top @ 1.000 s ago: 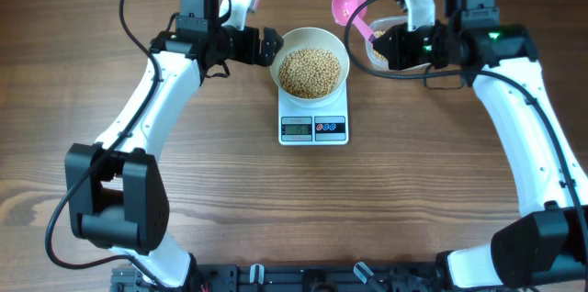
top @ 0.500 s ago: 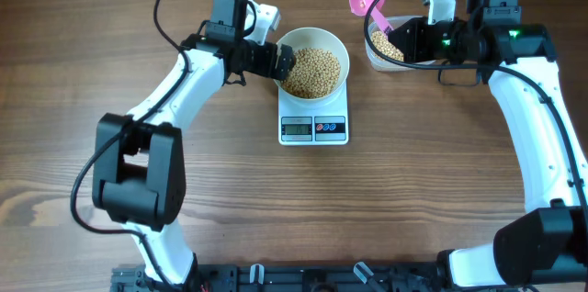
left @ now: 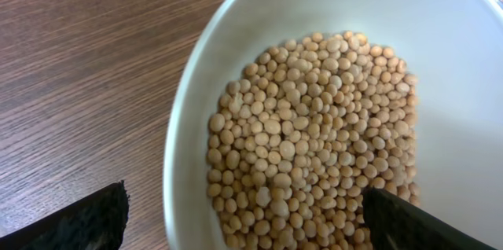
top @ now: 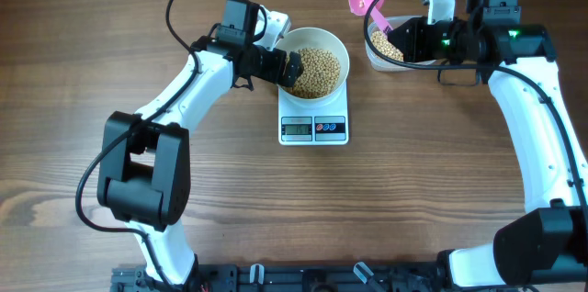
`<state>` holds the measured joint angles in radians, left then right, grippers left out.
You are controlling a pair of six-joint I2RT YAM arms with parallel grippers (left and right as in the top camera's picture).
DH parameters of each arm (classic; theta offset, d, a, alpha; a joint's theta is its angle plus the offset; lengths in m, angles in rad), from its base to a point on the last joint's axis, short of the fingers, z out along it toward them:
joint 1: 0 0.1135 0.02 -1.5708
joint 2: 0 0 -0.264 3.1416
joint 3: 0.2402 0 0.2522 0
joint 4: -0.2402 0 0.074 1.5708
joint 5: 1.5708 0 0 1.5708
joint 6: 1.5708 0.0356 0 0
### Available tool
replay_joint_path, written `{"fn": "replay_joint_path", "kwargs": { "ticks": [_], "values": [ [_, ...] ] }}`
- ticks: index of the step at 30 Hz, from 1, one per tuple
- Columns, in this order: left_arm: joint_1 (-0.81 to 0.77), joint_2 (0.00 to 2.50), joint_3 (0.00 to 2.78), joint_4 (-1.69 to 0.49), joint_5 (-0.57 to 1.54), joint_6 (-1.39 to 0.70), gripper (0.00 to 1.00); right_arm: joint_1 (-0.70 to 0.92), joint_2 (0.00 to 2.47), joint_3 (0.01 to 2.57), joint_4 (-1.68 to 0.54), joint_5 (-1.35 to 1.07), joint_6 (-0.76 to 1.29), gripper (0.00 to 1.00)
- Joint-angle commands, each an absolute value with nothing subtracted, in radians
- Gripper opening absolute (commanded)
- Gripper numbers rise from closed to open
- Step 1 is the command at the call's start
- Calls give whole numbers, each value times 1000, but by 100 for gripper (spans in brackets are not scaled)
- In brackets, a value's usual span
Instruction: Scoop item into bowl and weigh 150g on scale
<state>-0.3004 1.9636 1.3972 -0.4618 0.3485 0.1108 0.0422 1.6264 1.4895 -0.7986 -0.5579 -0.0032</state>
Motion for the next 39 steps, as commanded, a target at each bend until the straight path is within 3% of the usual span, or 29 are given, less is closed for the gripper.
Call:
{"fn": "replay_joint_path", "kwargs": {
  "ticks": [1, 39],
  "values": [
    [-311, 1973, 1410, -470, 350, 127, 100, 38, 1599, 1520, -793, -586, 4, 4],
    [-345, 1973, 1411, -540, 422, 181, 100, 38, 1599, 1519, -771, -585, 0, 4]
  ]
}}
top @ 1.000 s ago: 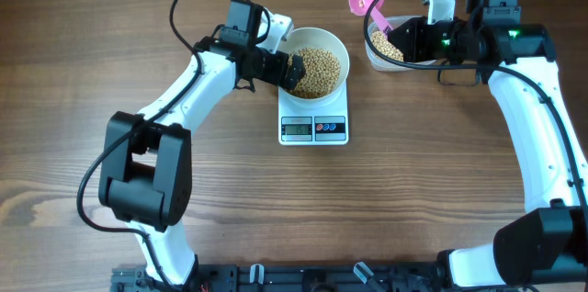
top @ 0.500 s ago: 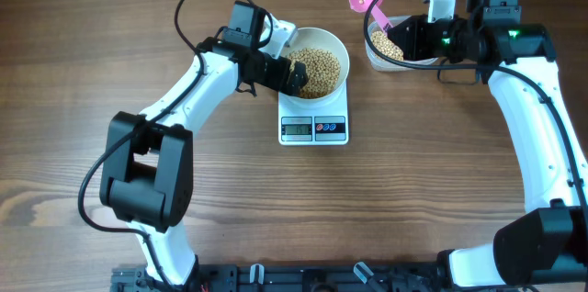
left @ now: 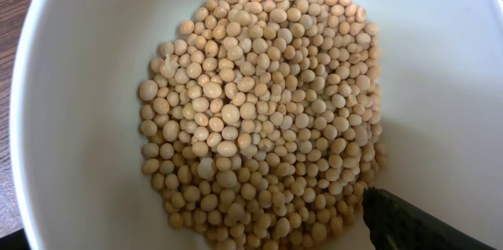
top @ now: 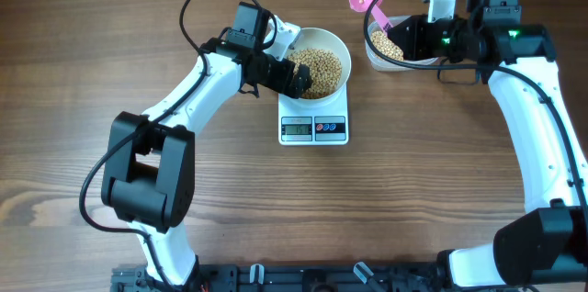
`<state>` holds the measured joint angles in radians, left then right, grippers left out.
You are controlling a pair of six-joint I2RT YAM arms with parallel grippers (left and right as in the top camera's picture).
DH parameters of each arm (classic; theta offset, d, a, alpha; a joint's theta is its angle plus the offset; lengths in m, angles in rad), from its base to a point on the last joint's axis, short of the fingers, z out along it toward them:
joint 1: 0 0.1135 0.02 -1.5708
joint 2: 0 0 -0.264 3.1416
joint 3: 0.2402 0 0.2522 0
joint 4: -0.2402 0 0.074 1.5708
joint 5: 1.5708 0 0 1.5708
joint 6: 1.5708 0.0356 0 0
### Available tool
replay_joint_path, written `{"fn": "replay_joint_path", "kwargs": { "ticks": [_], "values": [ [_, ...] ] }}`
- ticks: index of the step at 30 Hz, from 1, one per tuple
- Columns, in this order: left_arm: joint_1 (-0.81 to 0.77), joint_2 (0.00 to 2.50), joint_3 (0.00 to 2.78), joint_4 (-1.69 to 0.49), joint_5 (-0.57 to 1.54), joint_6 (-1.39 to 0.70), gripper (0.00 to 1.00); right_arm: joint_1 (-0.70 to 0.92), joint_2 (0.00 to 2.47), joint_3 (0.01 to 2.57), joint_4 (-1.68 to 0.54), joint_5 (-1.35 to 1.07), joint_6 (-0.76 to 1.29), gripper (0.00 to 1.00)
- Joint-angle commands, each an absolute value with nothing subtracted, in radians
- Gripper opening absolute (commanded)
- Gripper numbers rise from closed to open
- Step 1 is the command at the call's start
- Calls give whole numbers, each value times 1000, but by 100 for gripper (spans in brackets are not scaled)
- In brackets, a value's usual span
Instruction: Scoop item into bowl and weigh 150g on scale
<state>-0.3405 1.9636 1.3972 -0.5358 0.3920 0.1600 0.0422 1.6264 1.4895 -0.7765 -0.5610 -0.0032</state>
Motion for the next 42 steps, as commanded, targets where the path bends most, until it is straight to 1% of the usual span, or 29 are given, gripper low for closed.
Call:
{"fn": "replay_joint_path", "kwargs": {
  "ticks": [1, 17, 28, 33, 42],
  "values": [
    [-345, 1973, 1411, -541, 422, 181, 100, 38, 1599, 1519, -771, -585, 0, 4],
    [-339, 1966, 1415, -542, 406, 199, 100, 38, 1599, 1519, -772, -586, 0, 5],
    [-286, 1832, 1462, -544, 403, 195, 100, 38, 1599, 1519, -771, -630, 0, 4],
    [-208, 1745, 1469, -543, 403, 195, 100, 38, 1599, 1519, -771, -630, 0, 4],
    [24, 1671, 1494, -522, 460, 207, 100, 38, 1599, 1519, -764, -629, 0, 4]
  ]
}}
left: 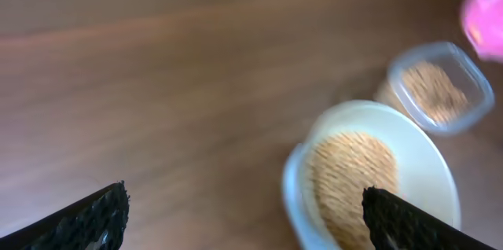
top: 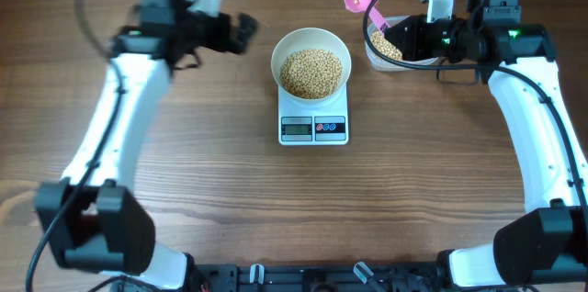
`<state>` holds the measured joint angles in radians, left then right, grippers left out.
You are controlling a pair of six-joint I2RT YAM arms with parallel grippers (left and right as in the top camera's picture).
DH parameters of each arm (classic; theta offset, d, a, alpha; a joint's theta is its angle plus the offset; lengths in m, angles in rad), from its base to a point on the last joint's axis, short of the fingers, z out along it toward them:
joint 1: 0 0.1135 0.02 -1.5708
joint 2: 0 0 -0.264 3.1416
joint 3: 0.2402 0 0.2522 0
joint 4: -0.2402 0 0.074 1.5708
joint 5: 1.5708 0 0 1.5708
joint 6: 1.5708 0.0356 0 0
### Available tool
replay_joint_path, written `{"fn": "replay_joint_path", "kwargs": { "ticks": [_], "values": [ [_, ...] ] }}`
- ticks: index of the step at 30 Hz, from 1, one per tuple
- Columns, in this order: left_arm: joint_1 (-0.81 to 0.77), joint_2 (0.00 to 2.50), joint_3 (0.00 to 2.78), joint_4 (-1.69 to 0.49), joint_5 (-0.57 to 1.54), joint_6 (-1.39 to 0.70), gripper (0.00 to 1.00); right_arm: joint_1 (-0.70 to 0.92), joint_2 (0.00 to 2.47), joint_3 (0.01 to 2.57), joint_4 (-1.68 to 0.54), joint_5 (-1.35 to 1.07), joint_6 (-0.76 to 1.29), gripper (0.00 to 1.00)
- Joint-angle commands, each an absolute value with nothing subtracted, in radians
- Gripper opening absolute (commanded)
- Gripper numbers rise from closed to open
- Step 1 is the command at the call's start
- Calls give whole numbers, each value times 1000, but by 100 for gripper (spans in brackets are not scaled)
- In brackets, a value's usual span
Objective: Scoop item into bowl and weigh 150g on scale
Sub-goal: 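Raise the left gripper away from the bowl to the upper left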
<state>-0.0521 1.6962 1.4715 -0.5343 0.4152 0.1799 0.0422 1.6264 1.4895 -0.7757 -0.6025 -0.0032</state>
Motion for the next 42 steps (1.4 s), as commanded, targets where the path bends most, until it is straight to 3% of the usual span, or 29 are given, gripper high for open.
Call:
{"fn": "replay_joint_path", "kwargs": {
  "ticks": [1, 10, 34, 42],
  "values": [
    [45, 1670, 1494, -516, 460, 207, 100, 38, 1599, 1519, -760, -629, 1, 4],
    [154, 1670, 1494, -430, 460, 206, 100, 38, 1599, 1519, -743, -626, 4, 4],
    [162, 1670, 1494, -399, 448, 263, 100, 0, 1600, 1519, -674, -568, 78, 4],
    [162, 1670, 1494, -356, 443, 263, 100, 0, 1600, 1517, -780, -377, 37, 4]
  ]
}}
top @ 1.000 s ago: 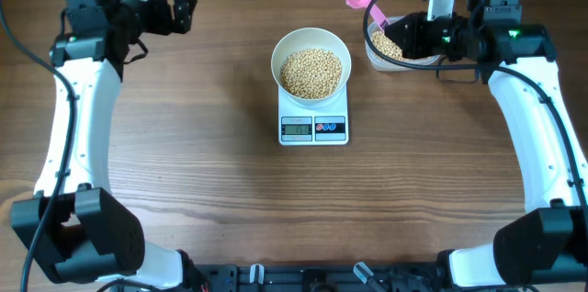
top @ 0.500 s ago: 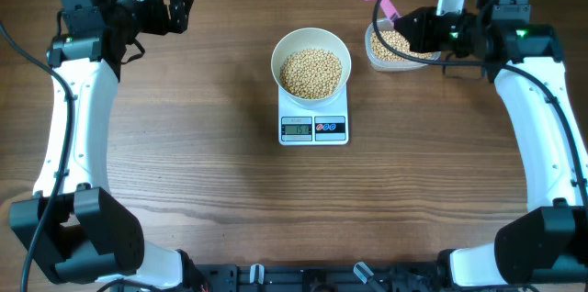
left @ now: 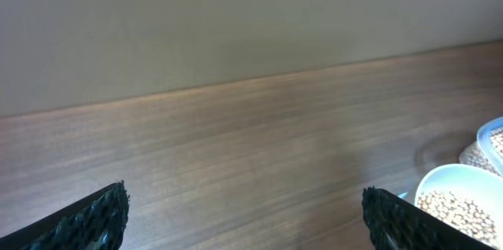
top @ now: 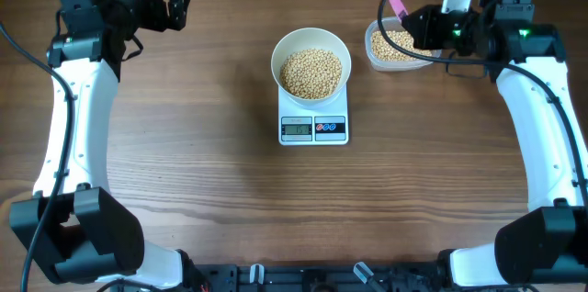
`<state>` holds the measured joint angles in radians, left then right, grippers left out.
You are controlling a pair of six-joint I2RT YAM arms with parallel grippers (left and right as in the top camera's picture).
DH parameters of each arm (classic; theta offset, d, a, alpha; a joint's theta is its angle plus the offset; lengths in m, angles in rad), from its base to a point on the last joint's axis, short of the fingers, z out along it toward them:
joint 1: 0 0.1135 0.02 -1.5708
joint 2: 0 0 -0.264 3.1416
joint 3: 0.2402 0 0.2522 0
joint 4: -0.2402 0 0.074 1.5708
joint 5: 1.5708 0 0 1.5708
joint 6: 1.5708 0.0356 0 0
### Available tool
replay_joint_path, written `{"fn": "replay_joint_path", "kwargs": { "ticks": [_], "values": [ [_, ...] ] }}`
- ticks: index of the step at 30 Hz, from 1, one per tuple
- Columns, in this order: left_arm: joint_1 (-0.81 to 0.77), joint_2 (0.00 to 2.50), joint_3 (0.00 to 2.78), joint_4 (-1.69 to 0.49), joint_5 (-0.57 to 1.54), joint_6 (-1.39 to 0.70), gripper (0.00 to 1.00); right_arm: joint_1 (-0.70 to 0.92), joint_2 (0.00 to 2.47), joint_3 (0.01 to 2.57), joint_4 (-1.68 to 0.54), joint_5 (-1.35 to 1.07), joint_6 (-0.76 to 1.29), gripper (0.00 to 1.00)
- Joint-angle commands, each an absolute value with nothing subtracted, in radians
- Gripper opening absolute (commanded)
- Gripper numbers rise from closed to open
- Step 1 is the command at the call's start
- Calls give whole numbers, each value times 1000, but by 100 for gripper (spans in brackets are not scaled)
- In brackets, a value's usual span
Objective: Scoop item into bowl and weigh 150g on scale
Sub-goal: 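Raise the left gripper away from the bowl to the upper left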
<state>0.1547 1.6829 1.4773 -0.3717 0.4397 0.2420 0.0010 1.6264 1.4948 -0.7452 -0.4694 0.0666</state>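
Note:
A white bowl (top: 312, 64) holding tan beans sits on the small white digital scale (top: 313, 128) at mid table. The bowl's rim (left: 440, 178) shows at the lower right of the left wrist view. A clear tub of beans (top: 393, 47) stands to the right of the scale. My right gripper (top: 415, 24) is above the tub, shut on the handle of the pink scoop, whose cup is raised at the frame's top edge. My left gripper (top: 180, 5) is far off at the back left, open and holding nothing, its fingers (left: 90, 218) wide apart.
Bare wood table (top: 230, 200) lies around the scale. A plain wall (left: 236, 22) rises behind the table's far edge. The clear tub (left: 491, 144) also peeks in at the right edge of the left wrist view.
My left gripper has moved further left, away from the bowl, and now looks along the table toward the wall. The right gripper with the scoop has shifted slightly right and toward the back edge.
My open left gripper was at the bowl's left rim, then over the beans inside the bowl. After that it was clear of the bowl at the back left, and now further left. The right gripper held the pink scoop by the tub throughout.

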Motion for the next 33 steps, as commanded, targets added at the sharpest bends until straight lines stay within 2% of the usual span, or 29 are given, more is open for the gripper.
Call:
{"fn": "replay_joint_path", "kwargs": {
  "ticks": [1, 13, 26, 30, 33],
  "values": [
    [162, 1670, 1494, -353, 439, 263, 100, 0, 1600, 1517, -798, -376, 20, 4],
    [162, 1670, 1494, -372, 357, 262, 100, 17, 1602, 1501, -904, -4, -153, 4],
    [160, 1670, 1494, -410, 394, 253, 100, 167, 1641, 1478, -927, 305, -266, 4],
    [150, 1667, 1494, -517, 602, 554, 100, 194, 1654, 1478, -935, 348, -289, 4],
    [151, 1642, 1513, -657, 667, 686, 100, 197, 1663, 1478, -945, 351, -288, 4]
  ]
}}
